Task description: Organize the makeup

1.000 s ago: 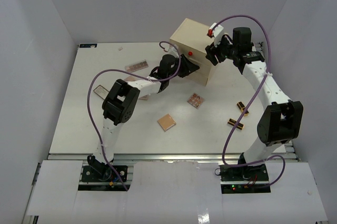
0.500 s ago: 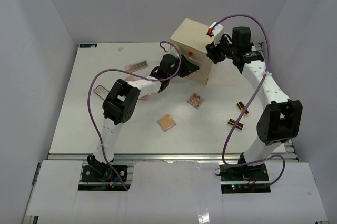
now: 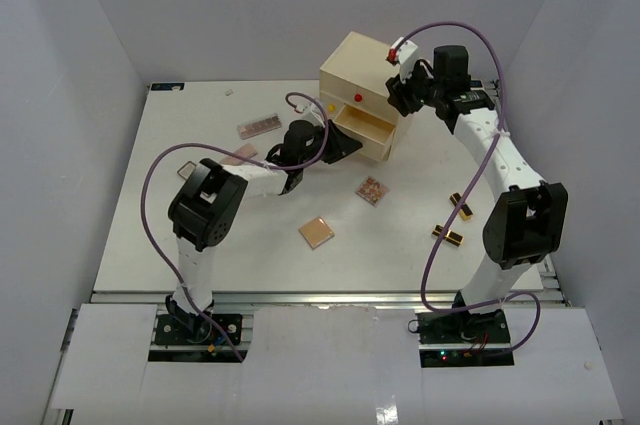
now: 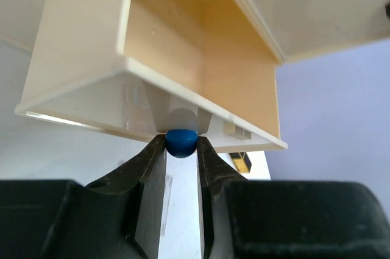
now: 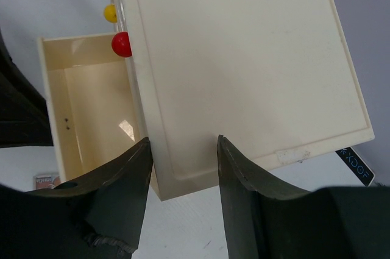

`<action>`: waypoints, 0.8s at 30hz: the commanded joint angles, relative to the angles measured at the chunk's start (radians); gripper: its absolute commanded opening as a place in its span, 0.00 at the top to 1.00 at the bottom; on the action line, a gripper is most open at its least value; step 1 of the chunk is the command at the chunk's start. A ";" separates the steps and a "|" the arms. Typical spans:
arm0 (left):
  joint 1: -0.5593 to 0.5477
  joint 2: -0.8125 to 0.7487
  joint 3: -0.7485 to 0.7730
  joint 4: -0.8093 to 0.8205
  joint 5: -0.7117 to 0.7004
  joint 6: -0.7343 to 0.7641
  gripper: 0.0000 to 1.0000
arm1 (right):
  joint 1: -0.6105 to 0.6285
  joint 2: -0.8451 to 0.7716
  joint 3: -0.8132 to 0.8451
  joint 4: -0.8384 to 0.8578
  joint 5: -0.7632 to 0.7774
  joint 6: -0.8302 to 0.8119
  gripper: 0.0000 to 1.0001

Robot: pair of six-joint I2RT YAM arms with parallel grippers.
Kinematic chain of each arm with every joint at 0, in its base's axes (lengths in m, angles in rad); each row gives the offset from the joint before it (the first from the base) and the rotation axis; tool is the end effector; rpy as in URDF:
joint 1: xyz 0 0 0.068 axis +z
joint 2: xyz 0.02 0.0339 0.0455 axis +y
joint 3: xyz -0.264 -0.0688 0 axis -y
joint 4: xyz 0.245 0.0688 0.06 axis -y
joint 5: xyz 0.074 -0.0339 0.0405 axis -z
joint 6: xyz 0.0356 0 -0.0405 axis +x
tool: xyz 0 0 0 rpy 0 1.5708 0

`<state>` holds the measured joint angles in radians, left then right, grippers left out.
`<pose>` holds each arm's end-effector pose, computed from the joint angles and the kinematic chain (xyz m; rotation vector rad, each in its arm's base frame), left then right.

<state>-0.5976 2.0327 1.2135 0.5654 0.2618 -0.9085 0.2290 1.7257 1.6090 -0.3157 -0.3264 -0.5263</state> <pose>0.3699 -0.2629 0.1846 -0.1089 2.0174 -1.2565 0.3956 0.1039 0.3603 -0.9196 1.7551 0.1342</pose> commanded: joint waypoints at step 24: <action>-0.014 -0.236 -0.160 -0.013 0.166 0.138 0.31 | -0.024 -0.194 -0.036 -0.071 -0.107 0.071 0.19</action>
<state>-0.6089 1.8572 1.0042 0.5767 0.3842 -0.8362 0.2279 1.6848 1.5858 -0.3355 -0.3699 -0.4898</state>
